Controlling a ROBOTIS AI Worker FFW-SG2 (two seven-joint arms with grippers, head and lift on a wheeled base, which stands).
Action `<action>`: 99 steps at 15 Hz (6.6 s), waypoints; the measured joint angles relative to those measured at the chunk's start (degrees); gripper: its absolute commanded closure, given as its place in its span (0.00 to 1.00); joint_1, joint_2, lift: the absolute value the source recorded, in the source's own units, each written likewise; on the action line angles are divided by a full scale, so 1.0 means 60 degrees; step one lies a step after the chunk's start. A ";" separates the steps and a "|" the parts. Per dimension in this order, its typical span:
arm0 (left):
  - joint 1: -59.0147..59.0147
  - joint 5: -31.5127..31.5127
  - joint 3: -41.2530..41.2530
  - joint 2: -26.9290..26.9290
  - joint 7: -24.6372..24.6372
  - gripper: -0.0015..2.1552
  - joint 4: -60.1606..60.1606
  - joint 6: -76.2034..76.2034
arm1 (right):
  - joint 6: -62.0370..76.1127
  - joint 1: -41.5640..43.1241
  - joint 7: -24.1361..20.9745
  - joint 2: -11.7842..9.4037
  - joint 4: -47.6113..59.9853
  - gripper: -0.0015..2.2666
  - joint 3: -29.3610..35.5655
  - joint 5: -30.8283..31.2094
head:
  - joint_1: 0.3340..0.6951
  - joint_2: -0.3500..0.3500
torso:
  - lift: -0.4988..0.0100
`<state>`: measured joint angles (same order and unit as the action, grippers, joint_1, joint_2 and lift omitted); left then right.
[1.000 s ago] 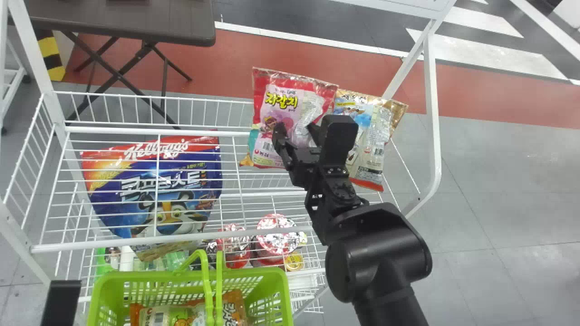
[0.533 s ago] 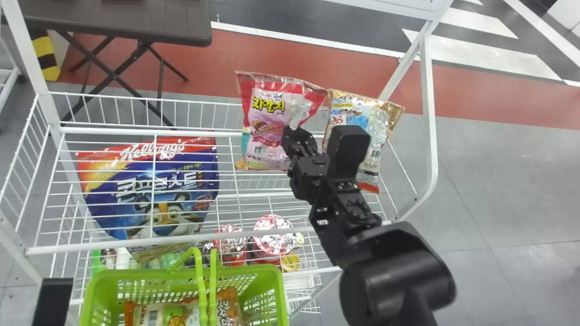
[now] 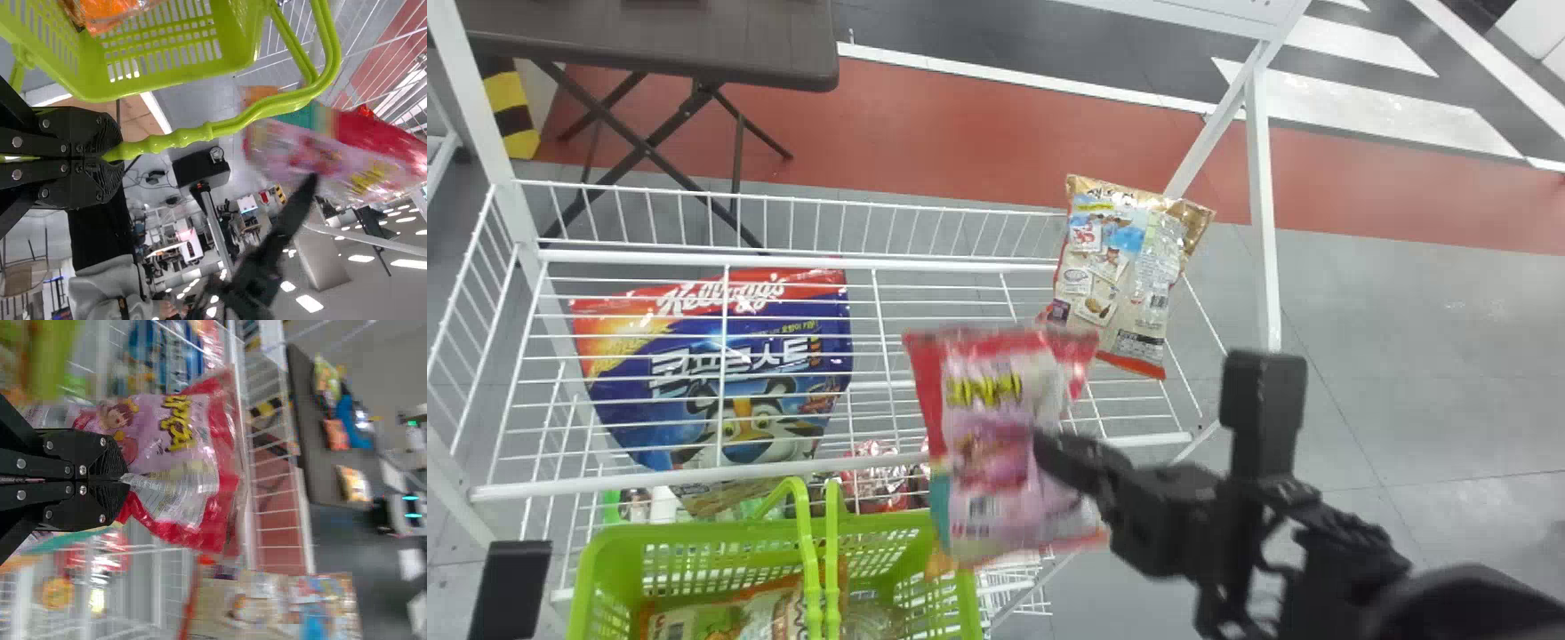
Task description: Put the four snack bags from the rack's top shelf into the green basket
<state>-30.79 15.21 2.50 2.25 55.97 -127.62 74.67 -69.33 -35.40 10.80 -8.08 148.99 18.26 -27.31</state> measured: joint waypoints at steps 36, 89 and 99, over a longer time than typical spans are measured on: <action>-0.0303 -0.0176 0.0499 0.0040 -0.0115 0.98 -0.0279 -0.0117 | 0.7731 0.2817 -0.3446 0.0539 -0.4988 0.03 -0.2665 0.4057 | 1.00 0.00 | 0.98; -0.0434 -0.0206 0.0485 0.0011 -0.0188 0.98 -0.0482 -0.0087 | 0.3146 -0.1728 0.0411 -0.0209 -0.1637 0.03 -0.2331 0.0650 | 1.00 0.00 | 0.98; -0.0443 -0.0182 0.0436 0.0039 -0.0158 0.98 -0.0462 -0.0088 | 1.1122 -0.2417 -0.1787 -0.0363 -0.1740 0.03 -0.3546 0.3509 | 1.00 0.00 | 0.98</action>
<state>-33.45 14.11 5.12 2.48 55.03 -130.39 74.14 -2.60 -49.90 0.08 -10.26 138.55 -3.02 -6.25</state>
